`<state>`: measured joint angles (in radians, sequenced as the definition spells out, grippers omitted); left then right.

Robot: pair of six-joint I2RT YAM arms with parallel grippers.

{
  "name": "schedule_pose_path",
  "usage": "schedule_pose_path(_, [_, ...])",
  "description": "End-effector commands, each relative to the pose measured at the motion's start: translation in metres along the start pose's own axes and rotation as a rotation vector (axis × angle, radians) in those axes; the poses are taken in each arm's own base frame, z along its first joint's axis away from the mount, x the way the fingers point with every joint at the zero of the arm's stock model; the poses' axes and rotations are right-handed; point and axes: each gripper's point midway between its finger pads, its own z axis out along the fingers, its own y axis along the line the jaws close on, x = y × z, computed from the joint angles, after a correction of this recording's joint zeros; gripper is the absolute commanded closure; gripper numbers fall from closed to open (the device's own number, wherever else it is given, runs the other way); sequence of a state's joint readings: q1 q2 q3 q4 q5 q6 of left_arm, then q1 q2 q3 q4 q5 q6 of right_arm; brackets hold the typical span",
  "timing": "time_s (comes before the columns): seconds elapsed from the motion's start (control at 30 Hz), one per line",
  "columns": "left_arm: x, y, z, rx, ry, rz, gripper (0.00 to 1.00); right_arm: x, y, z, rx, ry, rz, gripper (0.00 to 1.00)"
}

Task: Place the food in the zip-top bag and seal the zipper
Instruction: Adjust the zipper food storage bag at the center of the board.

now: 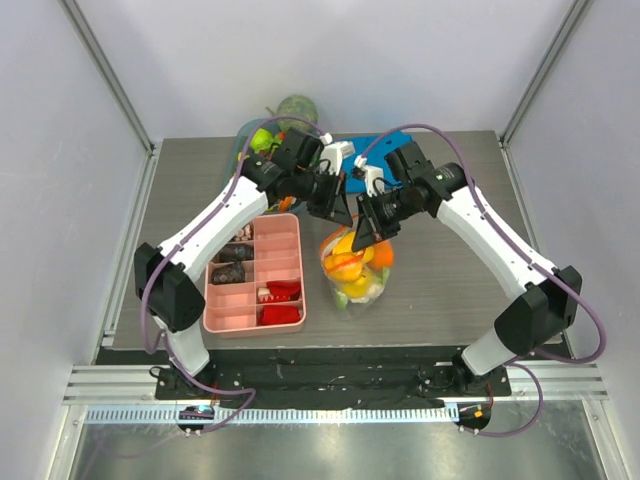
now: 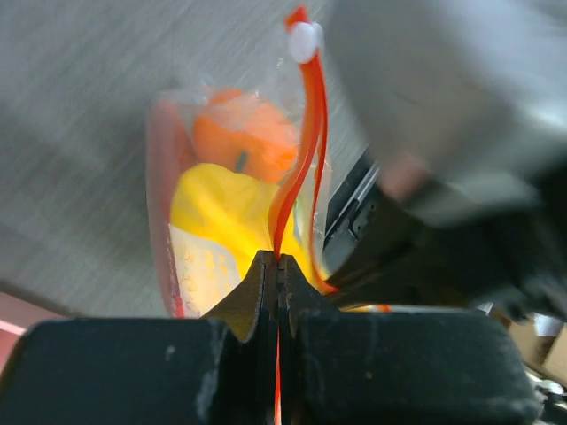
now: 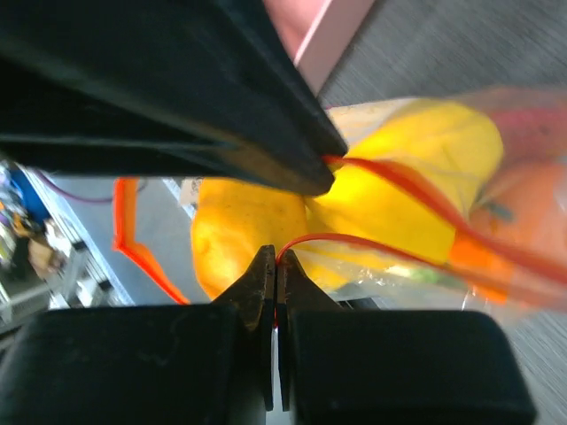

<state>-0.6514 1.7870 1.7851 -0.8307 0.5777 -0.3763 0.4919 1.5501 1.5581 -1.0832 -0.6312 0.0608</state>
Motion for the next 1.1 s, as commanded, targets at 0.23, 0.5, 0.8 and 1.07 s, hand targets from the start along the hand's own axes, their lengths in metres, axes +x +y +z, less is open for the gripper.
schedule_pose_path(0.23, [-0.020, -0.028, -0.030, 0.153, -0.065, 0.141, 1.00, -0.054, -0.001, -0.004, 0.032, -0.384, 0.203, 0.99])
schedule_pose_path(0.5, [-0.021, -0.006, -0.022, 0.106, -0.030, 0.174, 1.00, -0.060, -0.001, -0.001, -0.012, -0.460, 0.186, 0.77])
schedule_pose_path(0.8, [-0.050, 0.002, -0.031, 0.099, -0.043, 0.223, 1.00, -0.050, 0.041, -0.038, -0.091, -0.505, 0.088, 0.99])
schedule_pose_path(1.07, [-0.036, 0.031, -0.013, 0.041, 0.065, 0.234, 1.00, -0.027, 0.021, -0.016, -0.031, -0.461, 0.140, 0.99])
